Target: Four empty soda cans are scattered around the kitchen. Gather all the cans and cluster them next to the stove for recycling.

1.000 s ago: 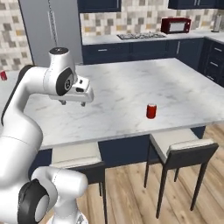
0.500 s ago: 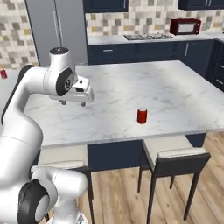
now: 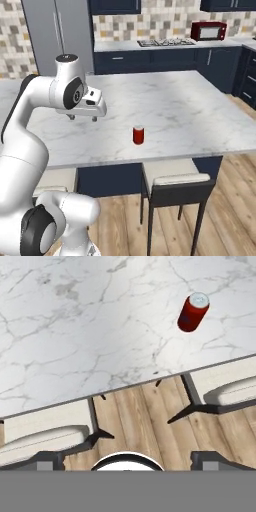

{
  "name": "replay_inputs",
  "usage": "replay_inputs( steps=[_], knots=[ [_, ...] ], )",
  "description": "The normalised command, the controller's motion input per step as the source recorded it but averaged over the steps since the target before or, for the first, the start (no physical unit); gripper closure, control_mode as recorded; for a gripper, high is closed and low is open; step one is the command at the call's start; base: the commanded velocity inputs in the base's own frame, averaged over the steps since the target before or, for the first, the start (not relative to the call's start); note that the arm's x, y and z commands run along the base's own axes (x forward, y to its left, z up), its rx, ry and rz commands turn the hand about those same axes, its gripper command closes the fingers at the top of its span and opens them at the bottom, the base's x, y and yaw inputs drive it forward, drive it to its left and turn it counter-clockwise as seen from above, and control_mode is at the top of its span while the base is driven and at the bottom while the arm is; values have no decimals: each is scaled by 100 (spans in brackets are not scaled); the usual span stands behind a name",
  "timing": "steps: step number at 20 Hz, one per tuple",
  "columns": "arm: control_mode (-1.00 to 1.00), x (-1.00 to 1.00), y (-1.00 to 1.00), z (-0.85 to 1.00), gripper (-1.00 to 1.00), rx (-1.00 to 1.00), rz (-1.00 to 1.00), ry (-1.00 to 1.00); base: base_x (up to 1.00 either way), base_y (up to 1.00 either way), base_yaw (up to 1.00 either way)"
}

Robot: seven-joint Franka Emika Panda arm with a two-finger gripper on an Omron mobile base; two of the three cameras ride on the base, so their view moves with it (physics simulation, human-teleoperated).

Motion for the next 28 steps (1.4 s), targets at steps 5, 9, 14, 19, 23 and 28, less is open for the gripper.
replay_inputs(
  steps=[5,9,14,19,23,28],
  knots=[
    [100,0,0,0,-100,0,0,0,20,-54,12],
    [100,0,0,0,-100,0,0,0,26,-52,12],
    [100,0,0,0,-100,0,0,0,30,-48,14],
    [100,0,0,0,-100,0,0,0,21,-22,8],
    [100,0,0,0,-100,0,0,0,0,0,0],
    [-100,10,0,-1,-100,-1,-1,3,0,0,0]
  ],
)
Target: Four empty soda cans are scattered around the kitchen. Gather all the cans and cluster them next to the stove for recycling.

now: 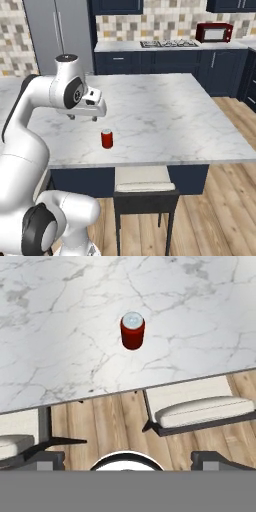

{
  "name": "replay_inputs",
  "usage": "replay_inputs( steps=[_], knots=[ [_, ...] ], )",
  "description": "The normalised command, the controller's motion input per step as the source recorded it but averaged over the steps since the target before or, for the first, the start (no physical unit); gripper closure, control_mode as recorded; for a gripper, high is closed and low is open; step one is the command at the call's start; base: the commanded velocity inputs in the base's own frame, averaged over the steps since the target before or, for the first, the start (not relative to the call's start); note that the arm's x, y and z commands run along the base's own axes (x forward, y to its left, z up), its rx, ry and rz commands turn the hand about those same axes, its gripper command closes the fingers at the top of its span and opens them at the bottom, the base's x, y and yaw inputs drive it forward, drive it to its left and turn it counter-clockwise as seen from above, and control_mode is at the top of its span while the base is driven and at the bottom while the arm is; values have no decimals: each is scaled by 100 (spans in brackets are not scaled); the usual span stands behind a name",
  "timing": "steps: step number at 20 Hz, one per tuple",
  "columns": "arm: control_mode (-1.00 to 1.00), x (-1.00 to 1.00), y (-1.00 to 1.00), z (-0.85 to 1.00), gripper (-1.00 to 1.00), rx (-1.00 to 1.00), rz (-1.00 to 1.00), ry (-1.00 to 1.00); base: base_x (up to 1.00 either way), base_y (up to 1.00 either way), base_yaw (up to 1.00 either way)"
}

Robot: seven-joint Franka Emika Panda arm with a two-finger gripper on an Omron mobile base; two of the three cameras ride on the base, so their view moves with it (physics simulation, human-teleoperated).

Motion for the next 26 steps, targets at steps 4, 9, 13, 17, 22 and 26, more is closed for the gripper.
replay_inputs(
  steps=[4,9,13,17,22,26],
  knots=[
    [-100,52,0,0,-100,0,-2,5,0,0,0],
    [-100,59,0,-9,-100,1,-1,6,0,0,0],
    [-100,45,0,-22,-100,0,0,-2,0,0,0],
    [-100,31,2,-37,-100,0,0,-19,0,0,0],
    [-100,34,1,-34,-100,0,-3,-6,0,0,0],
    [-100,37,0,-22,-100,0,-5,2,0,0,0]
  ],
)
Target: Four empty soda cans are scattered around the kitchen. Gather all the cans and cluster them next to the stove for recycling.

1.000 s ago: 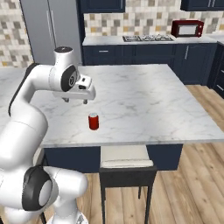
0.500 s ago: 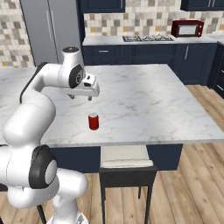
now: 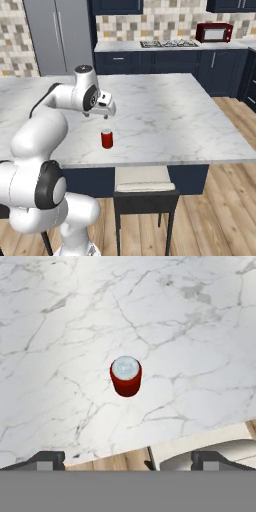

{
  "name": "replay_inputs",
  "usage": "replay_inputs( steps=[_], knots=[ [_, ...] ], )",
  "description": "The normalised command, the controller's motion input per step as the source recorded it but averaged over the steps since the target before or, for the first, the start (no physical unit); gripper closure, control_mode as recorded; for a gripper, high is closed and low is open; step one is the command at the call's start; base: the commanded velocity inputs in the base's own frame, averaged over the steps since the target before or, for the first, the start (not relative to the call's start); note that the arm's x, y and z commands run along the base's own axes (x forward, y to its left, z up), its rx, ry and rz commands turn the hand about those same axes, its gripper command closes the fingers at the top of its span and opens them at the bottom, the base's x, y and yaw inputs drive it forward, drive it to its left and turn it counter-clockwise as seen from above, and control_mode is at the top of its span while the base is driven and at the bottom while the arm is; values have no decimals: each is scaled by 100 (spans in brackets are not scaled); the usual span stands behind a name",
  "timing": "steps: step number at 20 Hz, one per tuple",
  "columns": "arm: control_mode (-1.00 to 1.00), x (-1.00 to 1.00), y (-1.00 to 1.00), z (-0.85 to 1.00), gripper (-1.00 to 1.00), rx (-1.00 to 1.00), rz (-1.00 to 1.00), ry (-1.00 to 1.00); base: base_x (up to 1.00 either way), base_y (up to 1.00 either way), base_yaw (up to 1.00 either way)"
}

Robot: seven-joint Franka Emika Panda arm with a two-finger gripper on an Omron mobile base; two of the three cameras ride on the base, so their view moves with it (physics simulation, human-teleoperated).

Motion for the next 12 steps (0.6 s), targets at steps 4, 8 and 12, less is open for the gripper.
replay_inputs(
  steps=[4,8,12],
  knots=[
    [-100,38,1,-26,-100,0,-5,0,0,0,0],
    [-100,36,3,-26,-100,0,-5,0,0,0,0],
    [-100,33,5,-28,-100,0,-3,0,0,0,0]
  ],
)
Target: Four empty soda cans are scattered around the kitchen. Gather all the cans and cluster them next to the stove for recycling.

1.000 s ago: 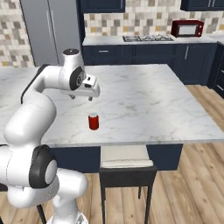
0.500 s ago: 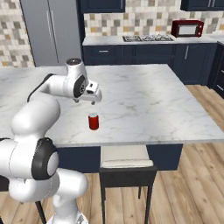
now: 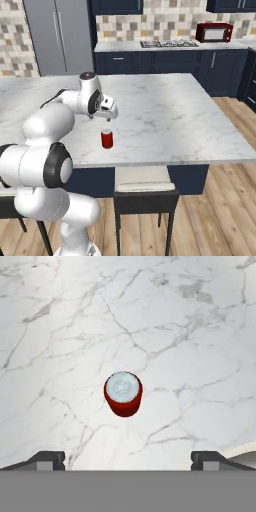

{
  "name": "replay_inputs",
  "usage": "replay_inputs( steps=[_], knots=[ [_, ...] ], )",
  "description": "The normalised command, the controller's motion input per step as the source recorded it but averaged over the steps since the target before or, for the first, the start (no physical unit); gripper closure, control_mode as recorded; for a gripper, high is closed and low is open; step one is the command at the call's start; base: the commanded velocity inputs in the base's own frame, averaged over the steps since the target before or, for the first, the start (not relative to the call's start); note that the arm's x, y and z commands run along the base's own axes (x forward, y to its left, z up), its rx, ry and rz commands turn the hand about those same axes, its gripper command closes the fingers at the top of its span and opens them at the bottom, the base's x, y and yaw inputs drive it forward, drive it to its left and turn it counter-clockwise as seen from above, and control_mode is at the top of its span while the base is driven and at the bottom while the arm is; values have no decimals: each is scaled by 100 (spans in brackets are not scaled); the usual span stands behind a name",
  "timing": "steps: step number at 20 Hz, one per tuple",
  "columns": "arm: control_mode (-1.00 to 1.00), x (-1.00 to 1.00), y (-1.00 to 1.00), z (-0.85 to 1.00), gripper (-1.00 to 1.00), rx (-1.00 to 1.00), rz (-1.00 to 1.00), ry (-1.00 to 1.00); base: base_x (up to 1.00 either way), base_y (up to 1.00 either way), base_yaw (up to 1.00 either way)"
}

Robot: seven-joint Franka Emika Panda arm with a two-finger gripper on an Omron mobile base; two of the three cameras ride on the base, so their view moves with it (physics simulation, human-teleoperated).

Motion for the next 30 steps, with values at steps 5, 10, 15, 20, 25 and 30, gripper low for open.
replay_inputs(
  steps=[5,10,15,20,25,30],
  knots=[
    [-100,20,3,-28,-100,3,-2,3,0,0,0],
    [-100,10,0,-31,-100,6,-1,10,0,0,0],
    [-100,17,0,-34,-100,0,0,0,0,0,0],
    [-100,19,1,-30,-100,0,0,0,0,0,0],
    [-100,22,2,-26,-100,0,0,0,0,0,0],
    [-100,18,2,-23,-100,-2,0,0,0,0,0]
  ],
)
